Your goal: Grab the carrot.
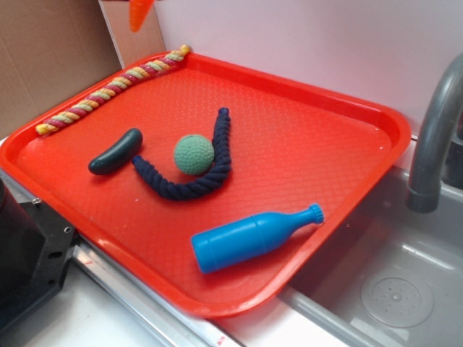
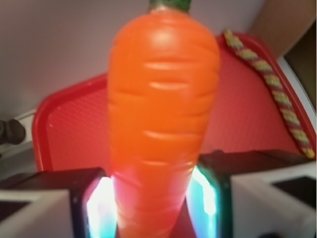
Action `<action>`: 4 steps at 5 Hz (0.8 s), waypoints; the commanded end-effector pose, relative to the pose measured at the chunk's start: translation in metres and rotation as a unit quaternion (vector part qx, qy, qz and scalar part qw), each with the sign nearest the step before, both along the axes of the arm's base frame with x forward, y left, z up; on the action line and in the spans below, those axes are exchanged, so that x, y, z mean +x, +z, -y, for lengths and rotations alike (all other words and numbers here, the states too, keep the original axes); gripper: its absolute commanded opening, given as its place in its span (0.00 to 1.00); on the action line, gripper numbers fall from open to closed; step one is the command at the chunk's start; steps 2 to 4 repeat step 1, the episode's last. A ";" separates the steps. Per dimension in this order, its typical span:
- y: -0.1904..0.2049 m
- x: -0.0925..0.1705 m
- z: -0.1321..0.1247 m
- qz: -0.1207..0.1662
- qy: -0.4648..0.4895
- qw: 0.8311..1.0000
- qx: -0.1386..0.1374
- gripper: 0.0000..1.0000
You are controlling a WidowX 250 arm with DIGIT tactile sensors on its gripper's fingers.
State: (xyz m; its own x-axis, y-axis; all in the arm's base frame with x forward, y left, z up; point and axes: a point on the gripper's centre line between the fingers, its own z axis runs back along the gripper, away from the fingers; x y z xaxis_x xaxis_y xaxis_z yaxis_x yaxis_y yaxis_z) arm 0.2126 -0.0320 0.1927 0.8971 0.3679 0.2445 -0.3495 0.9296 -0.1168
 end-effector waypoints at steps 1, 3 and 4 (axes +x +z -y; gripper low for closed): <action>0.012 0.016 -0.006 0.023 0.001 1.000 0.003 0.00; 0.012 0.016 -0.006 0.023 0.001 1.000 0.003 0.00; 0.012 0.016 -0.006 0.023 0.001 1.000 0.003 0.00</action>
